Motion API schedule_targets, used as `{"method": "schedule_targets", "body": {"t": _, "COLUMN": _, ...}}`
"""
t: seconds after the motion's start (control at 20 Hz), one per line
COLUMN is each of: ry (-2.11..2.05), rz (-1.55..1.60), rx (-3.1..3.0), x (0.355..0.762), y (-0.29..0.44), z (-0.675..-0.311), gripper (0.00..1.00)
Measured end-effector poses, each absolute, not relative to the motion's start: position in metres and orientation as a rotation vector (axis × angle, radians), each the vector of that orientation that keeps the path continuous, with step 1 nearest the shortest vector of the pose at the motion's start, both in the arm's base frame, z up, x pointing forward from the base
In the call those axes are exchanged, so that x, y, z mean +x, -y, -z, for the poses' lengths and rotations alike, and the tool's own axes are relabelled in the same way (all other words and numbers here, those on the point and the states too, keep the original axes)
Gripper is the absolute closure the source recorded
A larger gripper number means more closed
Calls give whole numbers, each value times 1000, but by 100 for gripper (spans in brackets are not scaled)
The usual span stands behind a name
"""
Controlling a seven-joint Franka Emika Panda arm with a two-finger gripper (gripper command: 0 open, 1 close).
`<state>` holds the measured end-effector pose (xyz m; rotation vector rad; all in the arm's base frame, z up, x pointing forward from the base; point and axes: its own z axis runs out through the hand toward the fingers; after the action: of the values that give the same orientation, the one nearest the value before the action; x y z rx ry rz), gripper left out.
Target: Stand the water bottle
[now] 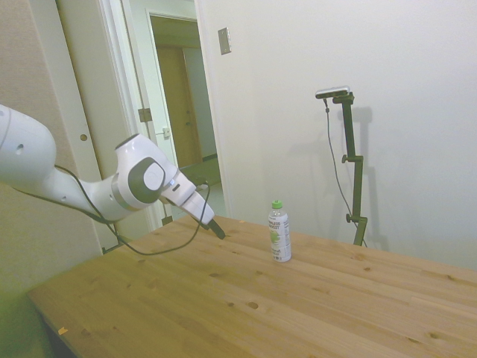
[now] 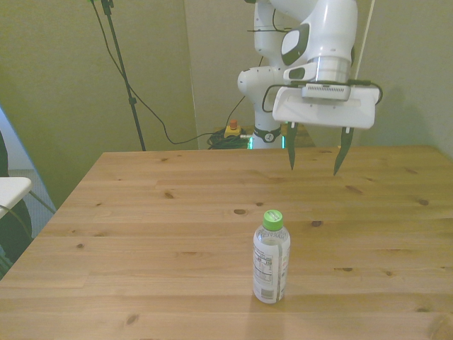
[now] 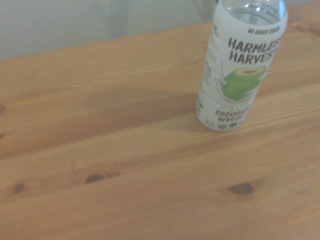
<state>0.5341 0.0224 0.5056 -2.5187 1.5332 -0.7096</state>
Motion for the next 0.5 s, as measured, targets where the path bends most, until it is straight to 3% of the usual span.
{"method": "schedule_targets", "body": {"t": 0.2, "ry": -1476, "rz": 566, "rx": -2605, "x": 524, "y": 39, "z": -555, "gripper": 0}}
{"method": "schedule_targets", "body": {"t": 0.5, "ry": -1415, "rz": 418, "rx": -2712, "x": 517, "y": 55, "z": -556, "gripper": 0}}
